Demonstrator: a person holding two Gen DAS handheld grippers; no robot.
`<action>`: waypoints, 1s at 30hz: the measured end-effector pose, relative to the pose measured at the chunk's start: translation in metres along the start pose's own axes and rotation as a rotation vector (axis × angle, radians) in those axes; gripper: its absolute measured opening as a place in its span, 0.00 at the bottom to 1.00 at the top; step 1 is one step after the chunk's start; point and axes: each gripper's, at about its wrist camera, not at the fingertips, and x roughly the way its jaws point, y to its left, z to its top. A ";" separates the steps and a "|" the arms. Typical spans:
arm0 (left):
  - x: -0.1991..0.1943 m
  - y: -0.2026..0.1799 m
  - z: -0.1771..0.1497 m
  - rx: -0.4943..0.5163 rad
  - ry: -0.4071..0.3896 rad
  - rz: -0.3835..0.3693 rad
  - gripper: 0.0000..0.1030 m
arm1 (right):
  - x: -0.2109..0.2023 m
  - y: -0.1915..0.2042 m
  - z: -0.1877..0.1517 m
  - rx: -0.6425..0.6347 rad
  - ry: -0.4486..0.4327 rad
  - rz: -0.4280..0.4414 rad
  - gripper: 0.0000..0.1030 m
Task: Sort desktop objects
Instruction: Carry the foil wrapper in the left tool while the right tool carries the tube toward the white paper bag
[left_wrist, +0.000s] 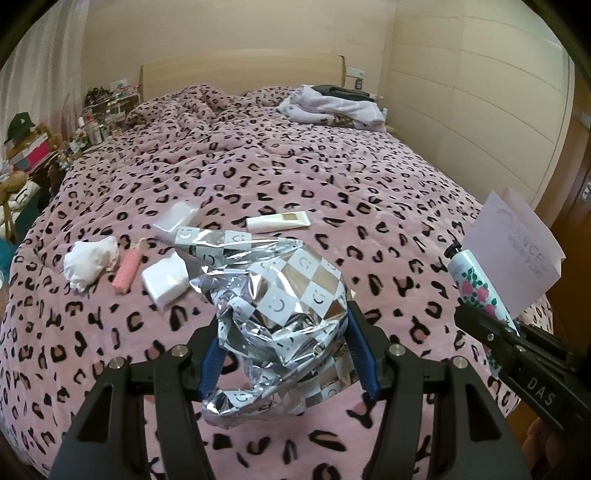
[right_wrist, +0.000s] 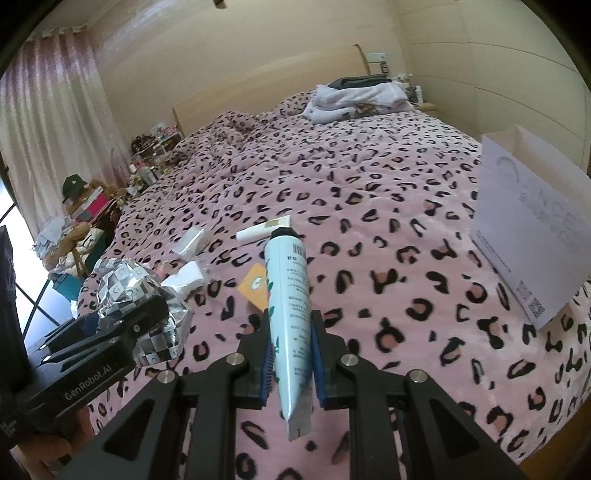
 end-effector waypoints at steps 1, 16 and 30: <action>0.001 -0.004 0.000 0.003 0.001 -0.003 0.58 | -0.001 -0.004 0.000 0.004 -0.001 -0.004 0.17; 0.023 -0.062 0.010 0.058 0.021 -0.061 0.58 | -0.010 -0.065 0.002 0.077 -0.011 -0.058 0.17; 0.045 -0.109 0.017 0.110 0.039 -0.109 0.58 | -0.015 -0.108 0.004 0.118 -0.023 -0.105 0.17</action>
